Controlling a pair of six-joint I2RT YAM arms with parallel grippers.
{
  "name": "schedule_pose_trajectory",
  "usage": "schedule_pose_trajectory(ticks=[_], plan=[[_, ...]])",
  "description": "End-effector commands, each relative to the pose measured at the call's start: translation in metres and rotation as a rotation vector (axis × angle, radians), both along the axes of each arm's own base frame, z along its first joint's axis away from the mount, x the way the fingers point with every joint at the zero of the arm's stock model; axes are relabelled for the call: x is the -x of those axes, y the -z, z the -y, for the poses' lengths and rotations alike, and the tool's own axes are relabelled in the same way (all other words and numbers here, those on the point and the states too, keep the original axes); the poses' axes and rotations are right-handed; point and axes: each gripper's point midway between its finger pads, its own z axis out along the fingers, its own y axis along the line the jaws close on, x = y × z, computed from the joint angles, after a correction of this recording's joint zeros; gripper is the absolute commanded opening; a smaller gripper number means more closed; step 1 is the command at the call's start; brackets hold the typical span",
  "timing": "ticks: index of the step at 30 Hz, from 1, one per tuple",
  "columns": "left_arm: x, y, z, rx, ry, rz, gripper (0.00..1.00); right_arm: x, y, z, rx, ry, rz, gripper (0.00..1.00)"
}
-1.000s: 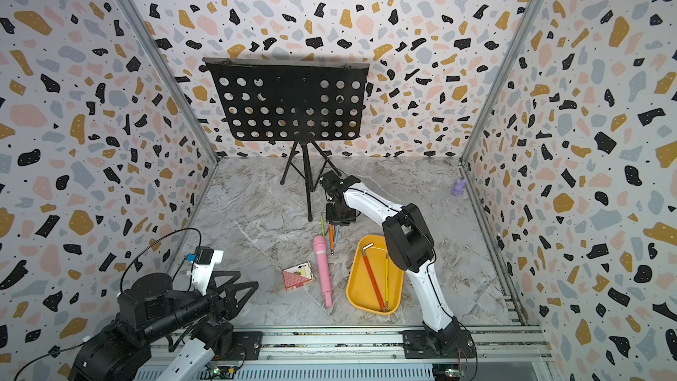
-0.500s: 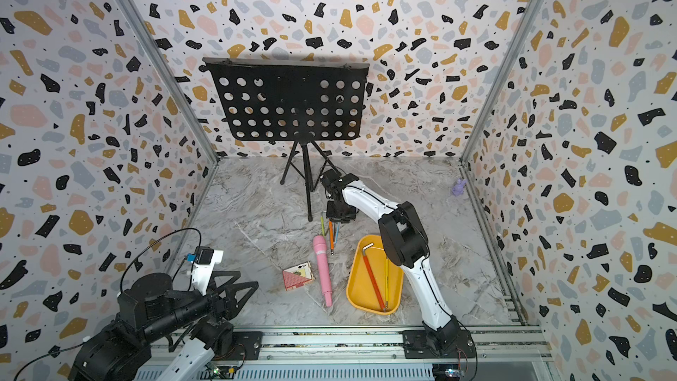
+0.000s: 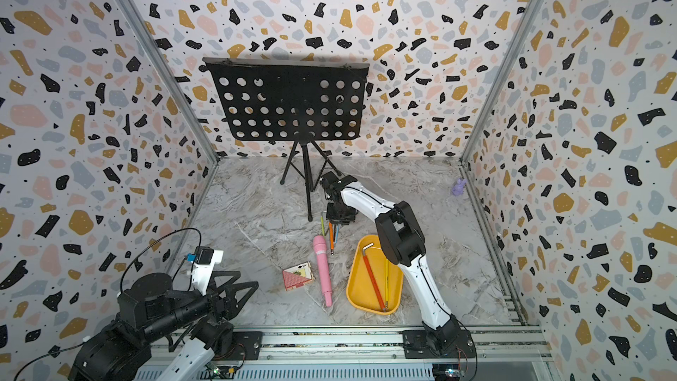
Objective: Put the hex key on the desktop into the storage box
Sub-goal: Pick up the Allen key from the center of the board.
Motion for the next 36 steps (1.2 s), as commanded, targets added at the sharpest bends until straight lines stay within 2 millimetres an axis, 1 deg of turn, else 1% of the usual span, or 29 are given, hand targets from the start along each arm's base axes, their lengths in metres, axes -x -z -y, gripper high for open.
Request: schedule_pose_trajectory(ticks=[1,10,17,24,32,36], plan=[[-0.002,-0.01,0.001,0.012,-0.001,0.029,0.88,-0.003,-0.007,0.002,0.011,0.011,0.006,0.24],[-0.002,-0.01,0.001,0.012,-0.001,0.029,0.88,0.001,0.008,0.002,0.018,0.026,-0.032,0.25],[-0.002,-0.01,0.0,0.012,-0.003,0.027,0.88,0.008,0.008,0.017,0.082,0.085,-0.05,0.23],[-0.002,-0.01,0.0,0.012,-0.003,0.028,0.88,0.012,0.007,0.024,0.094,0.123,-0.057,0.19],[-0.002,-0.01,0.001,0.012,-0.001,0.029,0.88,0.015,0.025,0.028,0.084,0.148,-0.113,0.1],[-0.002,-0.01,0.001,0.012,-0.001,0.027,0.88,0.014,0.023,0.029,0.071,0.157,-0.102,0.01]])
